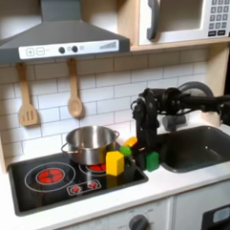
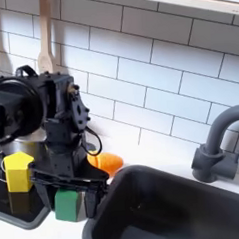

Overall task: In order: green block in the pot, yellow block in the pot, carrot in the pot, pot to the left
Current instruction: 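Put the green block in the pot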

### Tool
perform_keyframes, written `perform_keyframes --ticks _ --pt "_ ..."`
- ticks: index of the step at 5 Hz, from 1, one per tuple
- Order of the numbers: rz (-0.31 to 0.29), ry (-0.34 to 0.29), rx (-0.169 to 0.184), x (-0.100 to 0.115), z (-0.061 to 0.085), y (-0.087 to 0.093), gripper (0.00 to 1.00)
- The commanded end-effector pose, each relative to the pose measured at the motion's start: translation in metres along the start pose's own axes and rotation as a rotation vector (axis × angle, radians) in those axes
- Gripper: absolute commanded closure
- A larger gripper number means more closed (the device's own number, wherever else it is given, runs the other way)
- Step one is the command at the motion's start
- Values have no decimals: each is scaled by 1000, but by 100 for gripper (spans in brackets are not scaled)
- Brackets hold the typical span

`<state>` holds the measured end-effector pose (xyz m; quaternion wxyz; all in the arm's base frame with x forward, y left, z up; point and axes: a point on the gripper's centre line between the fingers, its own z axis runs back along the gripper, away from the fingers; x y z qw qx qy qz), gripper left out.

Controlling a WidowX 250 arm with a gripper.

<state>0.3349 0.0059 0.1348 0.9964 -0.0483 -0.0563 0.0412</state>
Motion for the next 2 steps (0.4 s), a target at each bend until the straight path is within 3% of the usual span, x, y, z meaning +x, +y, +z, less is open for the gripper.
perform_keyframes --ticks 1,2 --pt "3 -16 -4 4 2 5 100" --pt "25 -47 -3 6 18 11 100"
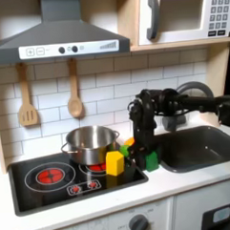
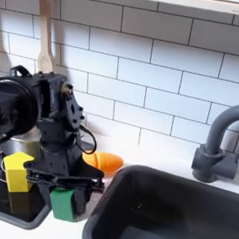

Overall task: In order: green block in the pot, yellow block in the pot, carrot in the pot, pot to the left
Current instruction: 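Put the green block in the pot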

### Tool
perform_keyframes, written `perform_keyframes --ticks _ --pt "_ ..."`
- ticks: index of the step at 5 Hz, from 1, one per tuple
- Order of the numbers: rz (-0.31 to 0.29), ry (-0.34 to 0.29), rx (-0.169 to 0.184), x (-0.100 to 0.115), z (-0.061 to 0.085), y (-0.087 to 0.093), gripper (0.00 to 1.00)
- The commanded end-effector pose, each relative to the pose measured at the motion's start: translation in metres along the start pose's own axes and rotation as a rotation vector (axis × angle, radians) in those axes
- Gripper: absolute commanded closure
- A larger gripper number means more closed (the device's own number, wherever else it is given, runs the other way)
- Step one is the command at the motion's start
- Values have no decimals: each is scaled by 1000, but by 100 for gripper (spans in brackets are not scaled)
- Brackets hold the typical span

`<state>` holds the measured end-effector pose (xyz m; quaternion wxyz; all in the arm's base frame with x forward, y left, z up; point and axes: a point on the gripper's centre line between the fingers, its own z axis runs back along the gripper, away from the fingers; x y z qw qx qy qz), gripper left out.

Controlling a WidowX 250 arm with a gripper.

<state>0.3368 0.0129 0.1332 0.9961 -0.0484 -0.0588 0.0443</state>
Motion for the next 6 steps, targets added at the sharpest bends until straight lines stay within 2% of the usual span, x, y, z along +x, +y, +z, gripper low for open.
perform_keyframes --ticks 1,3,4,5,6 --pt "63 -55 4 10 35 22 100" --pt "107 -133 -4 25 77 48 100" --pt "130 -159 -19 35 91 59 100" --pt "126 -167 -13 44 100 64 100" --pt "143 -156 -13 54 94 71 100"
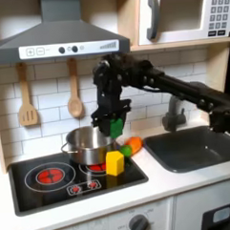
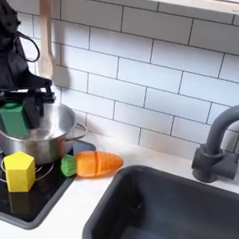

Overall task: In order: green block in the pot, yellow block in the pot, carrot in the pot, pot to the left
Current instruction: 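Put the green block in the pot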

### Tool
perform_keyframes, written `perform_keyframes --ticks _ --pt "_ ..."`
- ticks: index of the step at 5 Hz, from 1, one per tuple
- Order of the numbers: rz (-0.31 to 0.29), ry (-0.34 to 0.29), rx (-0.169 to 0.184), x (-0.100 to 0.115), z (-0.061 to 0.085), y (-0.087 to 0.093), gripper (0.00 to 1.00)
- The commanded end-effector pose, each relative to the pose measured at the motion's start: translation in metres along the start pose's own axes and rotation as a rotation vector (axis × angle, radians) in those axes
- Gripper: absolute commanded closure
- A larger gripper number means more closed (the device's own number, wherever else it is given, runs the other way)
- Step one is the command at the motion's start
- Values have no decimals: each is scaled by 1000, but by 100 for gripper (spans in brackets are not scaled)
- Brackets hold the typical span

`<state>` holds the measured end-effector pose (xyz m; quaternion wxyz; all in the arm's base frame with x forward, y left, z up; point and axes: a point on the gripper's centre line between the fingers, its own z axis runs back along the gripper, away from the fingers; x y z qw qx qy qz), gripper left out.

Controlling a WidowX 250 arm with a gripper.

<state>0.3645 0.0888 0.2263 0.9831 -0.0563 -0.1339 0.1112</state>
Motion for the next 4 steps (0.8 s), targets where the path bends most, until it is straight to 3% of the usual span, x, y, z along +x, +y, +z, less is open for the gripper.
perform_keyframes --ticks 1,2,3,4 --pt "2 2 16 21 -17 8 100" --pt "13 -20 45 29 -20 14 100" --pt "31 -81 89 36 -20 26 100" --pt "28 -98 95 43 -21 29 100"
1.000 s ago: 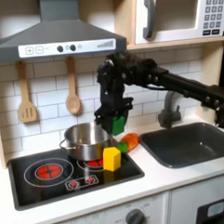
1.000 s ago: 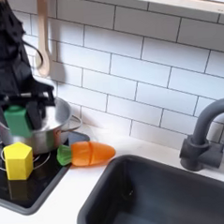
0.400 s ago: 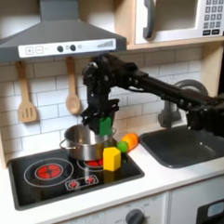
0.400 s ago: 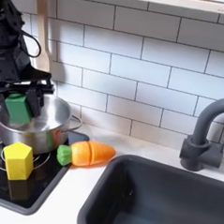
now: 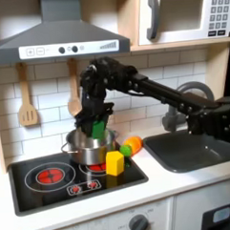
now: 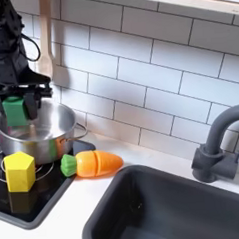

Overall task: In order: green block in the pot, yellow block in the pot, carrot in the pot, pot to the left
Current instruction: 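Put the green block in the pot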

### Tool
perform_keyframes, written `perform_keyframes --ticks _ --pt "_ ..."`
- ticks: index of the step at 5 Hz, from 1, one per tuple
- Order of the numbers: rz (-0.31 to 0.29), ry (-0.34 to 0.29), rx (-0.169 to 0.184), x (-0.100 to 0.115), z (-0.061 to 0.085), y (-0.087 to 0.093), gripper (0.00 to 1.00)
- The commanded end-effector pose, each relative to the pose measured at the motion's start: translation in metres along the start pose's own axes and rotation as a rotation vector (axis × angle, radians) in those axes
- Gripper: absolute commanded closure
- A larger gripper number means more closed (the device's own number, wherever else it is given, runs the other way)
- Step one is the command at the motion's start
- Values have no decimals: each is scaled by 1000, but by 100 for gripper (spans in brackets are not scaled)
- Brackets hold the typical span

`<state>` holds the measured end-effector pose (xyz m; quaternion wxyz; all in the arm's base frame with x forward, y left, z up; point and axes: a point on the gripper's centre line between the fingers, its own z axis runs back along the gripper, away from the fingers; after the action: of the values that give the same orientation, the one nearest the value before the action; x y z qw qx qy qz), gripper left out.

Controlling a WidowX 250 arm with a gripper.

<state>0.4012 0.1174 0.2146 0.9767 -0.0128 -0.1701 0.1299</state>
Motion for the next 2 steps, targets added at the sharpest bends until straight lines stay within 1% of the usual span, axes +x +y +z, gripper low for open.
perform_keyframes --ticks 1,2 --pt "20 -7 18 6 -5 13 100" --pt "40 12 21 6 -17 23 100"
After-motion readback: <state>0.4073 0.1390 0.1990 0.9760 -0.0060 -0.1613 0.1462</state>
